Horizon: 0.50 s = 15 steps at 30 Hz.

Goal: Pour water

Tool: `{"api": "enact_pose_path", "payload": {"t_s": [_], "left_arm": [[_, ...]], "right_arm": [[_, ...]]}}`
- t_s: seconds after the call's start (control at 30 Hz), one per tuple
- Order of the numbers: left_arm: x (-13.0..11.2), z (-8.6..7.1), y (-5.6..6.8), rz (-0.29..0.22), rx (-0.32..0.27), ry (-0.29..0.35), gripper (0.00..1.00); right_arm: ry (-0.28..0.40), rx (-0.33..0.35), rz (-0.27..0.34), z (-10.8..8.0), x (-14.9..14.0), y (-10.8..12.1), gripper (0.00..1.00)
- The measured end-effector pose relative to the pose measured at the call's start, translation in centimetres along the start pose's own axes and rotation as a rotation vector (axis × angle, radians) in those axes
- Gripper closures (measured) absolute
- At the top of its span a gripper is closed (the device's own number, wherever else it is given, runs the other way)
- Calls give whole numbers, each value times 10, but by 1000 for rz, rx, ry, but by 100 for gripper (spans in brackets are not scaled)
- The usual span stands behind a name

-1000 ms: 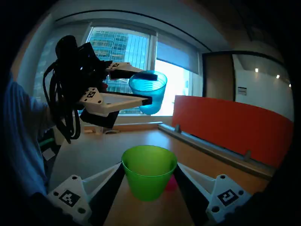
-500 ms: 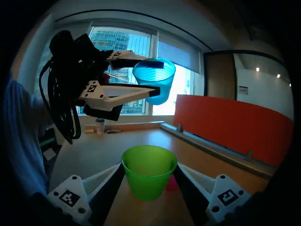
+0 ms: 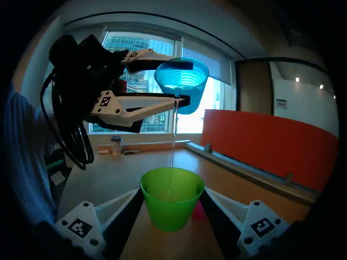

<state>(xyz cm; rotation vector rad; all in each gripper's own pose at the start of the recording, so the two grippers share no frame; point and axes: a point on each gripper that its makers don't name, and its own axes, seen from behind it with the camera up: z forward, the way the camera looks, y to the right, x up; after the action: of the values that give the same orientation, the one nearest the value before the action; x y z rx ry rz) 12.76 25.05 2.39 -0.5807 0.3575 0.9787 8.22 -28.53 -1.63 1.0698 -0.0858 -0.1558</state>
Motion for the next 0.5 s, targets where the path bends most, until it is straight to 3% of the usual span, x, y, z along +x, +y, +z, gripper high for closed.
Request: {"api": "enact_pose_path", "payload": {"t_s": [0.5], "left_arm": [[7, 3, -1, 96, 11, 5, 14]], "right_arm": [[6, 0, -1, -1, 3, 1, 9]]}}
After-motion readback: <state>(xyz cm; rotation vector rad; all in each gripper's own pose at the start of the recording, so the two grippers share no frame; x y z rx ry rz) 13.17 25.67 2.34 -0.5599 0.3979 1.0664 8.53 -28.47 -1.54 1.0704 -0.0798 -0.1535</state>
